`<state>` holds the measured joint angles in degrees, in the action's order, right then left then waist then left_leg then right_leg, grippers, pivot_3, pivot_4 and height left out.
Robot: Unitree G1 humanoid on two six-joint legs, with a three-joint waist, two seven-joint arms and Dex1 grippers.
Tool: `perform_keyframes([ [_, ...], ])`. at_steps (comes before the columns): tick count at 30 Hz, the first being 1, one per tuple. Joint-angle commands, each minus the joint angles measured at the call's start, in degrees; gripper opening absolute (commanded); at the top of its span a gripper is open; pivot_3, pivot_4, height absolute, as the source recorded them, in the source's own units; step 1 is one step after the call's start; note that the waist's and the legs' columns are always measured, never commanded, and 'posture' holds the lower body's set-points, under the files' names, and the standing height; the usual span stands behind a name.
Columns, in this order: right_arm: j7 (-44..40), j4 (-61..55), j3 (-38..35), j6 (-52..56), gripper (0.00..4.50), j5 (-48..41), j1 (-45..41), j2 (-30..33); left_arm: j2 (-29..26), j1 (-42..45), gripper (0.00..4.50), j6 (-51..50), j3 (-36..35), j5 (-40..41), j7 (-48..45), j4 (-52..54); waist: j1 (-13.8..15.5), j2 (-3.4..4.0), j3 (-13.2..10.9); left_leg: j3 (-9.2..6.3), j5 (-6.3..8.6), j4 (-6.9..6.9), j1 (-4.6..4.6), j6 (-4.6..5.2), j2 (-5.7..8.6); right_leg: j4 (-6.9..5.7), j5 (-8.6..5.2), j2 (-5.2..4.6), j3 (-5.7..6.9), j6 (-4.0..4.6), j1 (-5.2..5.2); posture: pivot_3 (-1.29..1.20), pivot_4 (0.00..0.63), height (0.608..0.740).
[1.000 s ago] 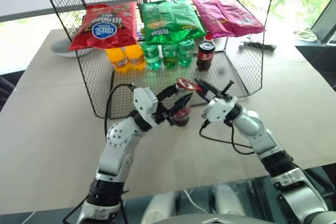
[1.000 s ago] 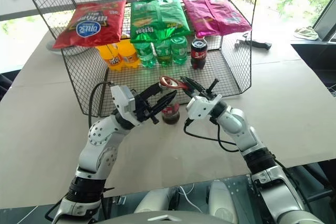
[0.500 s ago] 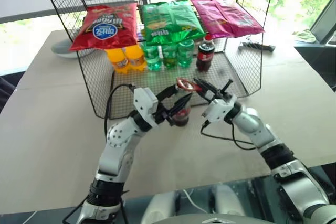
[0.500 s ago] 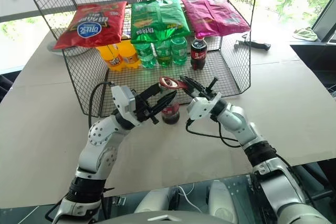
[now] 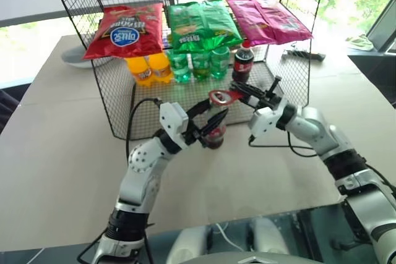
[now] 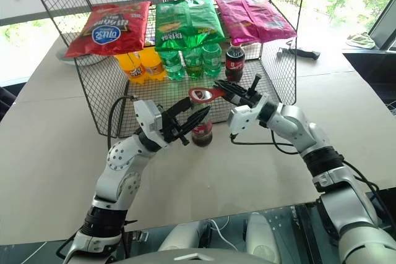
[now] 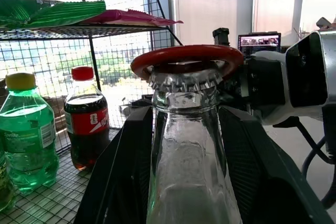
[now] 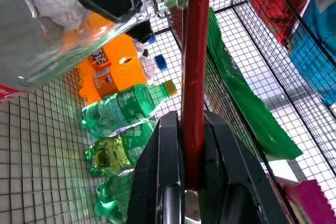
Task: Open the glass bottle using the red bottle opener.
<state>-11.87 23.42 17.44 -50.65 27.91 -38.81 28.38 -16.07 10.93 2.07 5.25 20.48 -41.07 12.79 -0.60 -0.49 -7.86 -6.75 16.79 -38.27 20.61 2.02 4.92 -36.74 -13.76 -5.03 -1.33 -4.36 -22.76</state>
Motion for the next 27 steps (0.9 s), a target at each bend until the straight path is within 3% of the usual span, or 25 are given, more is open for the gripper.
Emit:
perform_keyframes([
  [1, -0.78, 0.16, 0.44, -1.85, 0.0, 0.19, -0.65, 0.82, -0.08, -0.52, 1.81, -0.72, 1.07, -1.24, 0.19, -1.49, -0.06, 0.0, 0.0, 0.0, 0.0, 0.01, 0.0, 0.0, -0.01, 0.0, 0.0, 0.0, 0.0, 0.0, 0.0, 0.0, 0.15, 0.74],
  [27, 2.76, -4.36, -2.05, -1.64, 0.0, 1.36, -4.0, -0.07, -0.75, -2.16, 1.81, -0.5, 0.26, -0.42, -0.08, -0.68, -0.05, 0.01, -0.02, 0.0, 0.0, 0.07, 0.02, 0.0, -0.02, 0.03, 0.0, 0.01, -0.01, 0.0, -0.02, 0.0, 0.15, 0.74],
])
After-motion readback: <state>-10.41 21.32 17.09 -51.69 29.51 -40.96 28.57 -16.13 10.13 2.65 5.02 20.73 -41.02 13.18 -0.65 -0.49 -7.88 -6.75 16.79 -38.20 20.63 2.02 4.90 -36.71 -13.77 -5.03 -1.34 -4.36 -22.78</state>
